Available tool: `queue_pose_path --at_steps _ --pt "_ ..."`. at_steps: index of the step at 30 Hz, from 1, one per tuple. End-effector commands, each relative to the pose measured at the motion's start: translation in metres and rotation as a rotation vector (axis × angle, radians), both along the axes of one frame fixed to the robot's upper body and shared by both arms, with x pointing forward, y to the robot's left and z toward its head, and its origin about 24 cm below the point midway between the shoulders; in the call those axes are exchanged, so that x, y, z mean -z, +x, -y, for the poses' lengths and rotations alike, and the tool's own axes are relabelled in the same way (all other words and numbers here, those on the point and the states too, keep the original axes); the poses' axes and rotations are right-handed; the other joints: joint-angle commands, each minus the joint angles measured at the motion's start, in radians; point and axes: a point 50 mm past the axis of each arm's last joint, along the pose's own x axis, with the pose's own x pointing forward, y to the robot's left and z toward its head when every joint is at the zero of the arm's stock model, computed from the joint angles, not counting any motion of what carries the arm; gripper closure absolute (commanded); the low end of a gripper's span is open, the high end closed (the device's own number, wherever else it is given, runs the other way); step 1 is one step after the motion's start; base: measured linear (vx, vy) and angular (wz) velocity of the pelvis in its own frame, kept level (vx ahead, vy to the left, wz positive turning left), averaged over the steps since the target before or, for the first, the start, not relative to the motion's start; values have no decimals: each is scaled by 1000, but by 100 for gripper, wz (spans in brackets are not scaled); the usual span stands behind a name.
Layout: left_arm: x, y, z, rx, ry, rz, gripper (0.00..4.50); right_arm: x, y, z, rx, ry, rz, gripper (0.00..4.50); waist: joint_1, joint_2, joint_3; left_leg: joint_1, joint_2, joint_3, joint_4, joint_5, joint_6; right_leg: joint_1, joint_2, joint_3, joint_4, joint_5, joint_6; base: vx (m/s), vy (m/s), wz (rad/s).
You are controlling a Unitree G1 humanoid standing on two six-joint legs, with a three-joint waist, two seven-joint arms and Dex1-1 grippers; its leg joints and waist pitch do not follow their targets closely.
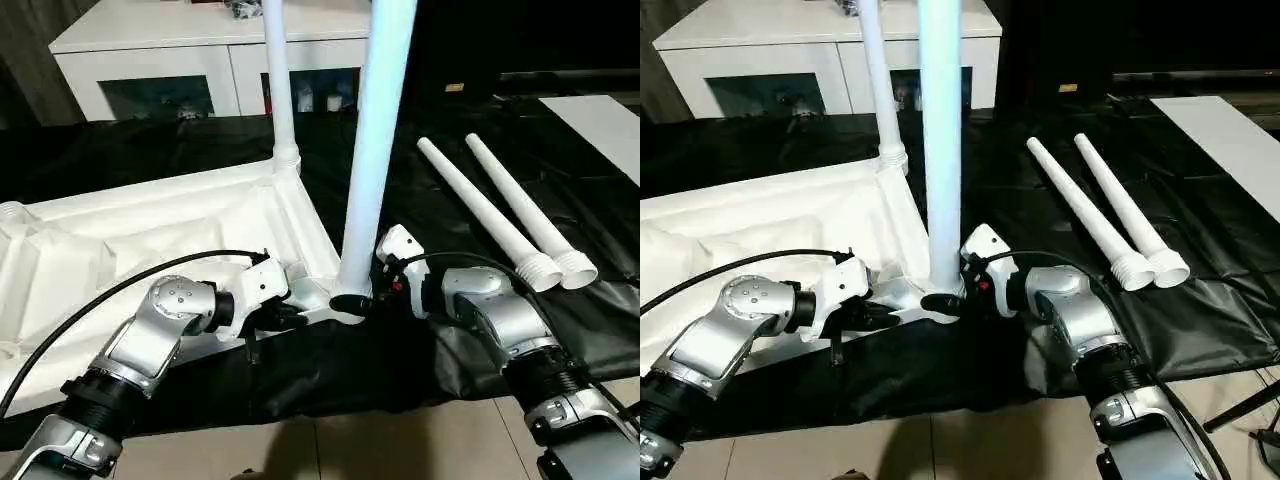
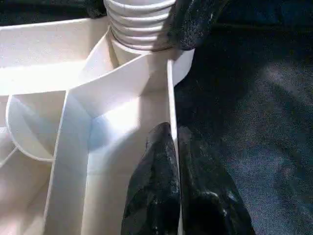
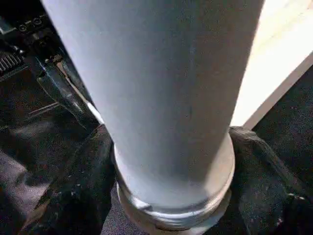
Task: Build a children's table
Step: Rotate leg to tighten
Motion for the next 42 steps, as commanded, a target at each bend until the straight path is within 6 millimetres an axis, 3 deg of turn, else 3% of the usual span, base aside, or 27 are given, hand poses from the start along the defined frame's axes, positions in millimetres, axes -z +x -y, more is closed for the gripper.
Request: queue_pose_path --at_steps 1,5,8,11,12,13,14,16,17,19,20,22,25,26,29,31,33,36,40,42 --pt "-12 4 4 34 -11 53 450 -2 2 4 12 -1 2 156 -1 5 -74 5 12 3 -67 -169 34 65 -38 34 -52 -82 -252 0 0 0" --pt "-11 3 3 29 -9 50 450 -2 8 5 87 -3 18 174 -2 5 -73 5 11 4 -67 -162 36 64 -39 34 -52 -85 -251 0 0 0" --pt "-10 5 2 -6 4 54 450 1 18 6 235 -5 28 176 -7 6 -70 4 11 2 -71 -192 21 63 -41 35 -57 -144 -239 0 0 0" --pt "-5 25 5 -219 17 77 450 12 25 1 499 15 -19 176 -17 7 -66 10 8 3 -74 -219 -6 58 -41 37 -67 -217 -219 0 0 0" --pt "-3 39 9 -372 29 99 450 20 26 -1 638 -20 -21 176 -21 -4 -66 9 7 4 -75 -203 -19 59 -39 39 -68 -215 -207 0 0 0" --pt "-3 39 9 -372 29 99 450 20 26 -1 638 -20 -21 176 -20 1 -66 11 7 2 -75 -204 -25 57 -41 39 -67 -224 -205 0 0 0" --pt "-2 48 12 -483 34 102 450 27 26 -3 725 -47 -32 176 -18 2 -70 13 7 0 -74 -204 -26 59 -42 37 -67 -225 -202 0 0 0" --pt "-3 54 17 -549 45 115 450 31 27 -6 797 -71 -17 177 -18 -2 -71 9 4 3 -72 -184 -21 60 -41 38 -67 -195 -197 0 0 0" --pt "-3 57 20 -578 49 121 450 32 27 -9 830 -83 -9 177 -16 3 -74 7 2 3 -69 -165 -17 59 -41 38 -64 -167 -198 0 0 0" --pt "-3 62 28 -616 48 134 450 35 27 -17 881 -95 -4 178 -16 1 -75 5 0 3 -69 -154 -12 61 -39 37 -65 -154 -198 0 0 0" --pt "-3 62 28 -616 48 135 450 35 27 -18 882 -96 -3 178 -18 7 -74 4 0 3 -68 -155 -10 61 -38 36 -66 -143 -197 0 0 0" --pt "-1 64 41 -612 60 154 450 37 29 -31 930 -109 0 178 -18 9 -74 3 0 2 -70 -166 -4 62 -38 34 -66 -140 -196 0 0 0" --pt "0 63 49 -582 60 151 450 30 31 -44 911 -13 -12 178 -19 12 -73 4 1 1 -72 -206 -2 62 -41 34 -72 -179 -190 0 0 0" --pt "0 62 49 -566 63 154 450 27 32 -47 891 13 3 122 -18 10 -73 4 2 0 -73 -216 1 63 -42 33 -73 -186 -185 0 0 0" --pt "-3 61 49 -523 51 160 450 20 35 -49 884 61 21 108 -18 11 -74 3 3 -1 -73 -200 10 64 -39 33 -68 -151 -192 0 0 0" --pt "-4 60 49 -474 42 178 450 15 37 -46 879 74 47 76 -30 8 -72 -8 2 -5 -77 -196 11 73 -40 29 -66 -152 -190 0 0 0" --pt "-5 54 44 -397 24 187 450 9 38 -39 833 113 49 64 -34 11 -75 -5 3 -3 -72 -180 21 71 -42 32 -66 -133 -203 0 0 0" --pt "-8 49 44 -341 -12 179 450 6 38 -33 778 115 67 46 -33 12 -76 -2 4 0 -68 -153 35 68 -40 32 -61 -88 -226 0 0 0" --pt "-9 30 35 -119 -25 174 450 0 25 -12 524 100 91 46 -24 12 -79 0 6 3 -61 -114 68 70 -36 33 -51 -1 -247 0 0 0" --pt "-7 22 30 -52 -22 145 450 -2 18 -5 421 123 72 46 -18 13 -77 4 11 4 -62 -134 82 67 -36 33 -50 -6 -256 0 0 0"
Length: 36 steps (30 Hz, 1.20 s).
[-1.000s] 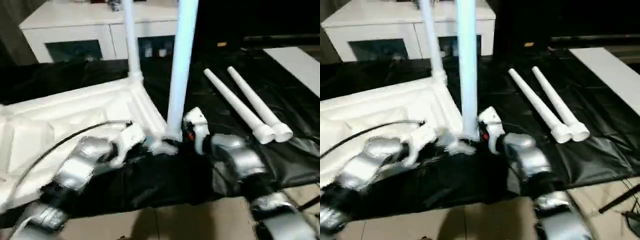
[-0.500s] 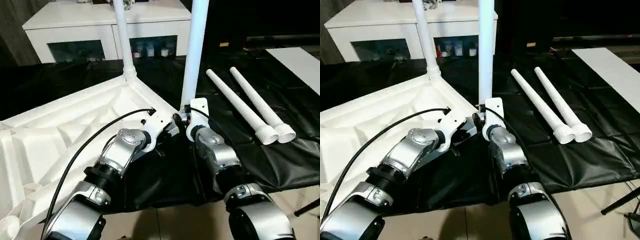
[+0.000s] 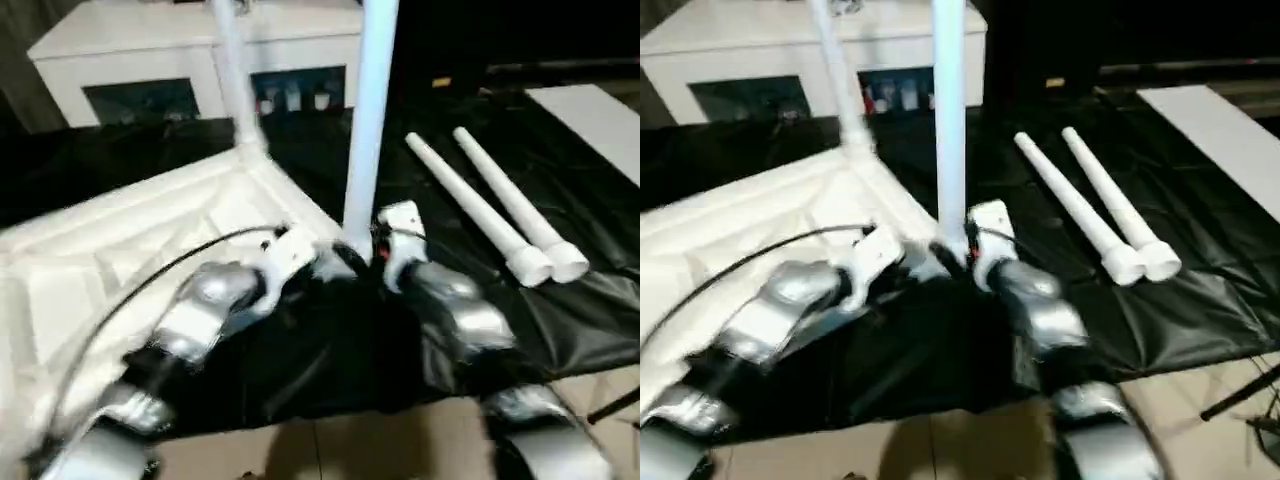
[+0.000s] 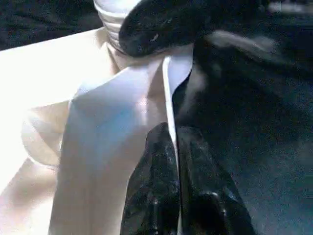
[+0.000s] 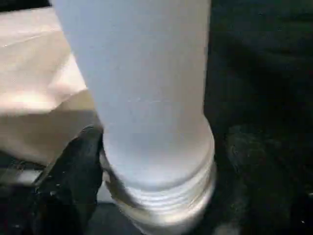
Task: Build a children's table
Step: Rotate leg to tighten
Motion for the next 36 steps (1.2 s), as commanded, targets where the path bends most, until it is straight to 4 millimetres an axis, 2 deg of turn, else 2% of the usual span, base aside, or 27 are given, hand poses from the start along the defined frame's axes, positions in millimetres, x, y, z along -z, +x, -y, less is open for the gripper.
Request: queue_pose_path --at_steps 1,3,6,7,9,10,11,12,13,21,25,29,31,34,35,36 --pt "-8 -7 6 128 -16 27 450 -10 -4 4 -106 30 22 46 0 -2 -77 6 12 8 -62 -146 84 67 -37 34 -49 -19 -264 0 0 0" --pt "-10 -13 0 165 -22 7 450 -11 -13 12 -234 22 14 46 4 -1 -74 8 13 8 -65 -172 70 64 -38 34 -51 -71 -264 0 0 0" --pt "-13 -17 -6 184 -45 -12 450 -11 -21 22 -362 -30 -5 46 8 -5 -68 10 17 9 -69 -228 52 62 -41 37 -59 -167 -243 0 0 0" --pt "-14 -18 -7 189 -47 -9 450 -12 -21 24 -377 -46 -3 46 7 -12 -67 8 15 10 -69 -226 52 62 -41 38 -62 -176 -241 0 0 0" --pt "-16 -19 -9 191 -53 -9 450 -13 -22 26 -421 -67 -19 46 9 -18 -67 6 13 9 -69 -211 51 63 -44 38 -63 -202 -232 0 0 0" --pt "-16 -19 -10 189 -58 -8 450 -12 -23 26 -442 -77 -28 46 10 -16 -67 4 14 8 -68 -203 51 63 -45 38 -62 -211 -227 0 0 0" --pt "-17 -19 -10 185 -57 -2 450 -11 -23 26 -456 -94 -34 46 10 -19 -67 2 13 8 -68 -193 52 63 -44 38 -63 -217 -222 0 0 0" --pt "-17 -19 -11 182 -55 2 450 -10 -23 26 -465 -110 -37 46 10 -18 -68 3 13 8 -67 -182 53 63 -44 38 -63 -219 -218 0 0 0" --pt "-17 -19 -10 182 -55 1 450 -9 -22 26 -471 -127 -41 61 10 -22 -68 2 12 8 -66 -175 55 62 -44 38 -63 -214 -218 0 0 0" --pt "-17 -19 -10 185 -63 -5 450 -13 -13 21 -432 -73 -38 126 11 -13 -73 1 11 8 -62 -133 66 63 -41 36 -52 -135 -241 0 0 0" --pt "-16 -21 -11 193 -62 -17 450 -13 -16 18 -450 -56 -33 158 11 -12 -73 3 11 8 -62 -147 63 63 -40 36 -53 -142 -243 0 0 0" --pt "-15 -21 -11 194 -59 -23 450 -11 -18 17 -462 -44 -38 168 12 -14 -73 3 11 8 -62 -152 58 64 -41 36 -54 -150 -241 0 0 0" --pt "-13 -22 -12 191 -54 -31 450 -8 -20 16 -460 -34 -46 170 12 -12 -74 3 11 8 -62 -146 59 63 -40 36 -52 -140 -243 0 0 0" --pt "-4 -17 -11 111 -11 -44 450 4 -14 12 -277 -21 -70 171 8 -10 -73 3 11 7 -63 -143 53 61 -41 37 -52 -134 -246 0 0 0" --pt "-1 -14 -9 73 -4 -41 450 9 -11 11 -198 -24 -78 173 4 -10 -71 2 9 7 -65 -152 43 61 -42 37 -54 -155 -242 0 0 0" --pt "1 -12 -8 50 -2 -38 450 11 -9 10 -152 -27 -82 173 2 -11 -66 6 9 6 -70 -183 25 60 -40 35 -63 -213 -227 0 0 0"
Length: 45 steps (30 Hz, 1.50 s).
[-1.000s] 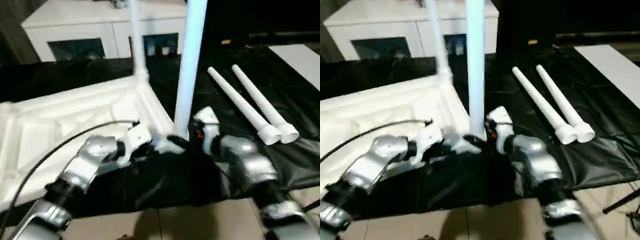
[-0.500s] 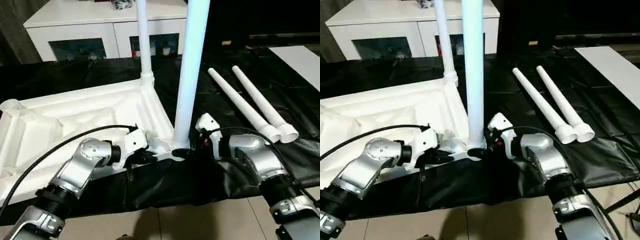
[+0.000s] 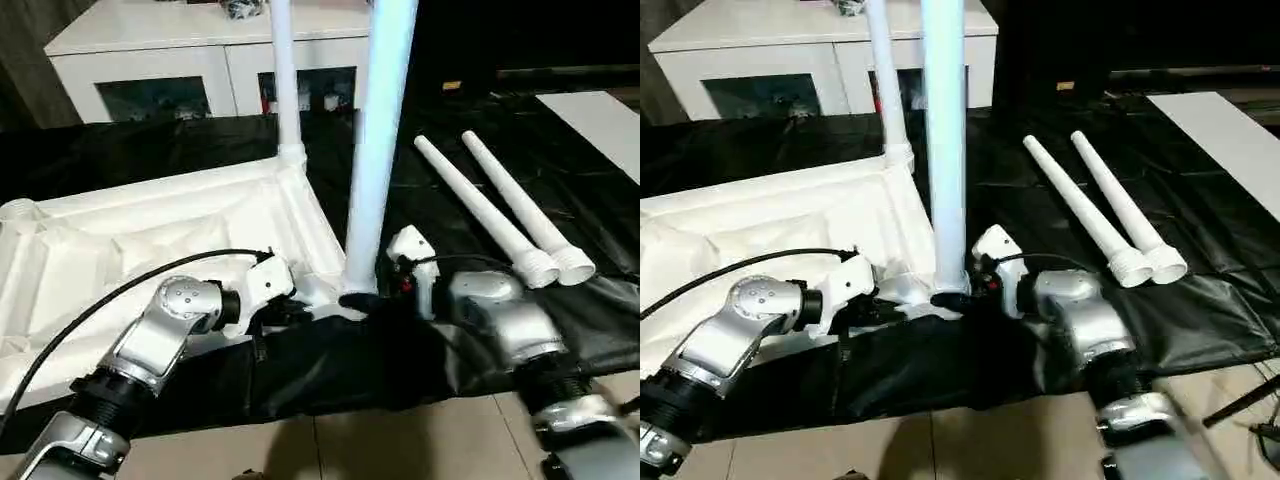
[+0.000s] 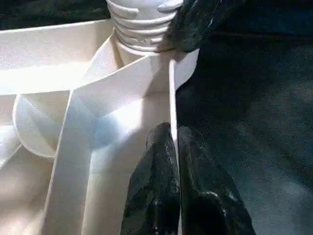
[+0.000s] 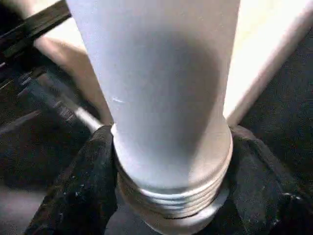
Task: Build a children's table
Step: Rotate leg to tighten
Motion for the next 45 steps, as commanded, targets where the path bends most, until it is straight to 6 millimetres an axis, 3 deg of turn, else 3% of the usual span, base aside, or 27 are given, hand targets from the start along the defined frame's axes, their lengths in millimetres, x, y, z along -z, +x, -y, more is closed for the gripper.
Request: queue_pose_path --at_steps 1,2,3,4,5,7,9,12,14,16,19,20,22,23,24,27,32,37,42,45 --pt "0 7 9 -65 4 28 450 10 7 3 203 12 -48 173 -3 -1 -67 5 8 5 -74 -202 17 55 -41 35 -69 -238 -223 0 0 0" --pt "2 10 11 -106 5 32 450 13 8 1 269 23 -61 173 -6 -3 -67 8 8 3 -76 -222 4 55 -43 35 -76 -275 -208 0 0 0" --pt "5 19 18 -216 4 43 450 20 12 -2 423 7 -84 173 -9 7 -64 11 8 2 -79 -240 -11 51 -41 35 -79 -296 -199 0 0 0" --pt "7 25 22 -290 5 41 450 24 14 -4 506 -8 -102 173 -9 7 -64 11 8 2 -79 -240 -11 51 -41 35 -79 -296 -199 0 0 0" --pt "8 29 26 -353 9 31 450 28 14 -7 568 -23 -123 173 -14 3 -63 18 3 -1 -81 -285 -36 53 -41 32 -86 -360 -175 0 0 0" --pt "9 37 33 -432 13 53 450 34 16 -17 663 -34 -161 173 -16 12 -62 17 0 -4 -83 -320 -35 54 -43 30 -94 -392 -156 0 0 0" --pt "8 41 39 -473 -8 68 450 35 17 -26 693 -32 -174 173 -19 8 -55 30 -7 -3 -82 -385 -20 43 -40 25 -113 -494 -127 0 0 0" --pt "4 49 52 -496 9 121 450 23 21 -57 631 -22 -91 173 -17 13 -61 28 -6 -7 -83 -381 -13 43 -41 24 -117 -504 -104 0 0 0" --pt "1 49 52 -462 15 134 450 14 23 -62 584 55 -73 173 -14 9 -64 18 -3 -8 -86 -352 -2 51 -41 25 -110 -446 -112 0 0 0" --pt "0 48 51 -424 22 142 450 7 26 -58 589 88 -40 104 -12 9 -66 13 0 -7 -88 -324 5 54 -41 27 -104 -398 -124 0 0 0" --pt "1 44 46 -364 31 136 450 1 29 -52 571 97 -5 101 -11 12 -71 7 2 -7 -85 -294 16 58 -43 28 -92 -314 -161 0 0 0" --pt "1 41 45 -326 7 122 450 -1 30 -49 538 98 10 91 -18 12 -69 -5 1 -10 -89 -276 18 67 -42 25 -86 -301 -163 0 0 0" --pt "1 37 44 -287 -18 110 450 -2 30 -46 496 89 18 64 -18 9 -72 -3 2 -8 -85 -256 23 66 -44 25 -88 -287 -168 0 0 0" --pt "3 32 42 -210 -43 109 450 -4 29 -40 441 73 40 64 -17 12 -75 1 4 -4 -79 -223 34 61 -44 29 -84 -232 -194 0 0 0" --pt "5 26 39 -145 -45 107 450 -6 28 -34 380 67 59 64 -13 10 -80 -2 5 -3 -74 -170 47 66 -42 30 -72 -156 -209 0 0 0" --pt "9 17 31 -70 -36 94 450 -9 23 -23 258 61 79 64 -2 11 -85 -2 6 1 -65 -107 83 65 -40 29 -58 -47 -242 0 0 0" --pt "8 4 18 39 -37 54 450 -16 12 -6 48 25 126 64 4 16 -81 1 12 5 -66 -148 85 61 -38 30 -57 -63 -254 0 0 0" --pt "-3 -5 6 142 -82 9 450 -16 0 9 -142 -30 98 64 8 15 -74 7 14 7 -72 -220 64 56 -41 33 -69 -176 -243 0 0 0" --pt "-8 -7 1 175 -84 5 450 -14 -4 10 -198 -49 76 64 7 12 -72 3 13 5 -75 -211 54 57 -41 34 -69 -208 -228 0 0 0" --pt "-8 -6 0 171 -82 2 450 -11 -5 10 -226 -71 68 64 6 11 -76 2 12 5 -72 -183 56 59 -40 33 -65 -164 -235 0 0 0"
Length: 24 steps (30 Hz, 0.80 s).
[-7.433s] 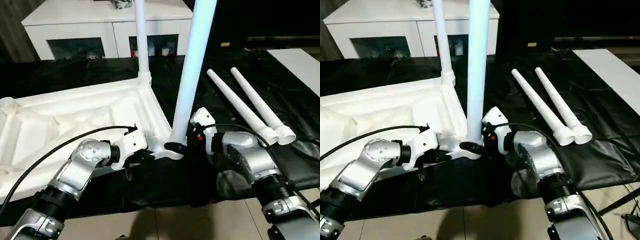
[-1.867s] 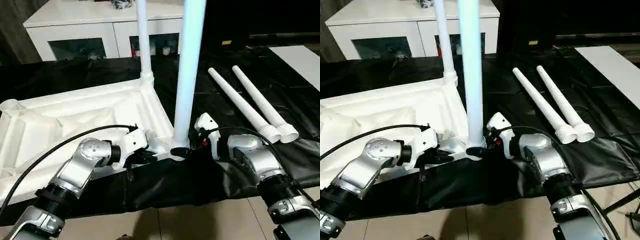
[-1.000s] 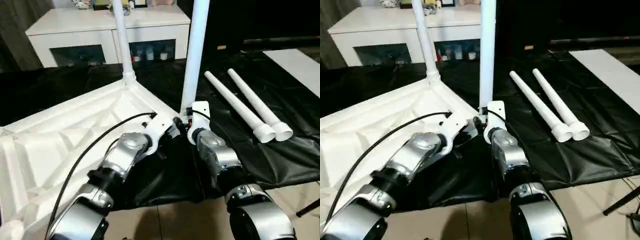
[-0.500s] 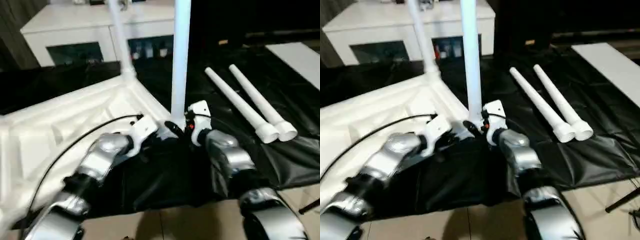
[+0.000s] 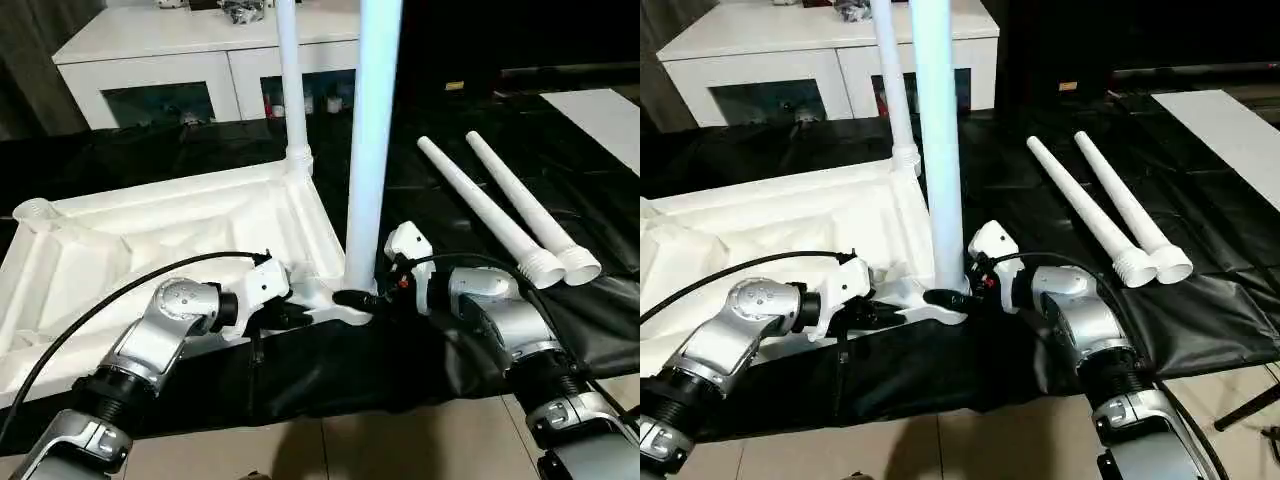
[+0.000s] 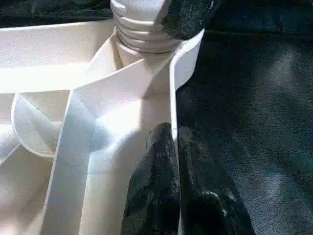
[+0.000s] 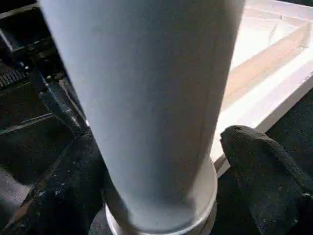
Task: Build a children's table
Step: Rotate leg to tighten
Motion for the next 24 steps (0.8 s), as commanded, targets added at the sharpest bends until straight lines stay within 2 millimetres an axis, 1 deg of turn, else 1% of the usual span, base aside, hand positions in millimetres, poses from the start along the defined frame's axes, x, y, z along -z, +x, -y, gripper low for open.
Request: queue_pose_path --at_steps 1,3,5,9,11,12,13,14,15,20,21,24 --pt "-12 2 5 40 -36 45 450 2 0 2 -24 -42 -8 64 -2 -11 -70 1 12 5 -65 -169 57 60 -39 34 -58 -141 -243 0 0 0" --pt "-12 2 4 37 -36 43 450 3 -1 3 -39 -49 -17 64 -1 -11 -71 0 11 5 -63 -157 63 62 -38 33 -56 -123 -248 0 0 0" --pt "-13 3 4 35 -39 42 450 3 -1 3 -43 -52 -20 64 -1 -13 -71 0 11 6 -62 -153 69 62 -38 33 -56 -119 -251 0 0 0" --pt "-13 3 3 32 -38 41 450 3 -1 4 -50 -57 -24 64 -1 -12 -70 1 12 6 -63 -168 68 61 -39 33 -59 -146 -249 0 0 0" --pt "-14 4 3 31 -38 42 450 3 0 4 -41 -52 -27 91 -1 -13 -70 1 12 6 -63 -166 68 61 -39 33 -59 -146 -248 0 0 0" --pt "-14 4 3 30 -39 42 450 2 2 5 -31 -45 -29 91 -1 -14 -71 1 12 6 -63 -161 69 62 -39 33 -58 -143 -248 0 0 0" --pt "-14 4 3 29 -40 42 450 2 2 4 -26 -33 -34 102 -1 -14 -71 1 12 6 -62 -158 70 61 -39 33 -57 -141 -249 0 0 0" --pt "-14 4 4 29 -41 42 450 1 2 4 -25 -25 -38 102 -1 -13 -71 0 12 6 -62 -159 71 61 -38 33 -57 -142 -249 0 0 0" --pt "-14 3 4 30 -42 41 450 1 2 4 -26 -23 -39 122 -1 -14 -71 1 12 6 -62 -158 72 61 -38 33 -58 -142 -249 0 0 0" --pt "-12 2 3 35 -45 28 450 4 -1 1 -37 -2 -54 162 -2 -13 -69 1 12 6 -63 -169 68 61 -39 33 -59 -158 -246 0 0 0" --pt "-12 1 3 36 -44 27 450 4 -1 1 -37 3 -57 168 -2 -11 -70 1 12 6 -63 -169 67 61 -39 33 -59 -159 -245 0 0 0" --pt "-10 0 3 41 -39 18 450 7 -3 -2 -22 28 -63 174 -4 -13 -70 1 12 5 -63 -167 66 61 -39 33 -59 -154 -245 0 0 0"
